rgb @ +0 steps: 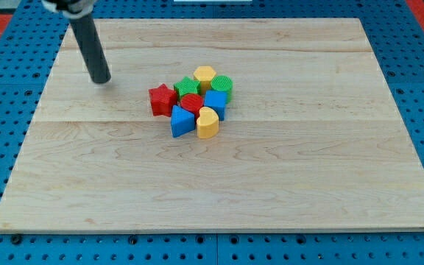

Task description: Move your arm to the bottom of the triangle

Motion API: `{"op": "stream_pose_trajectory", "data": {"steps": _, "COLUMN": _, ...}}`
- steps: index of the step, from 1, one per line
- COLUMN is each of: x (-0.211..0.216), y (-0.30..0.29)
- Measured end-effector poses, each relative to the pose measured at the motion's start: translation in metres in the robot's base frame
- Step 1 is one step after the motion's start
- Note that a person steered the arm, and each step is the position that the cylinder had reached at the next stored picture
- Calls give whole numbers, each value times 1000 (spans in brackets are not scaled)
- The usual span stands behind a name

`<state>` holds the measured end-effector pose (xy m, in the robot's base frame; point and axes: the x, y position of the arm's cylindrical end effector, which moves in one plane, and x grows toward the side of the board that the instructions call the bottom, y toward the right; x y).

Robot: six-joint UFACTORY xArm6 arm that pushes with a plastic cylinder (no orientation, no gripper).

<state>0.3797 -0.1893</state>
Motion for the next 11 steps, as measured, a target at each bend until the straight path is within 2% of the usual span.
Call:
{"op": "stream_pose_trajectory", "data": {"steps": 2, "x": 108, "y": 70}}
{"op": "stream_pose_trajectory", "data": {"steps": 3, "x": 130, "y": 97}}
{"op": "stream_pose_trajectory", "data": {"steps": 5, "x": 135, "y": 117}}
{"op": "stream_pose_trajectory", "data": {"steps": 11, "x": 139, "y": 124}}
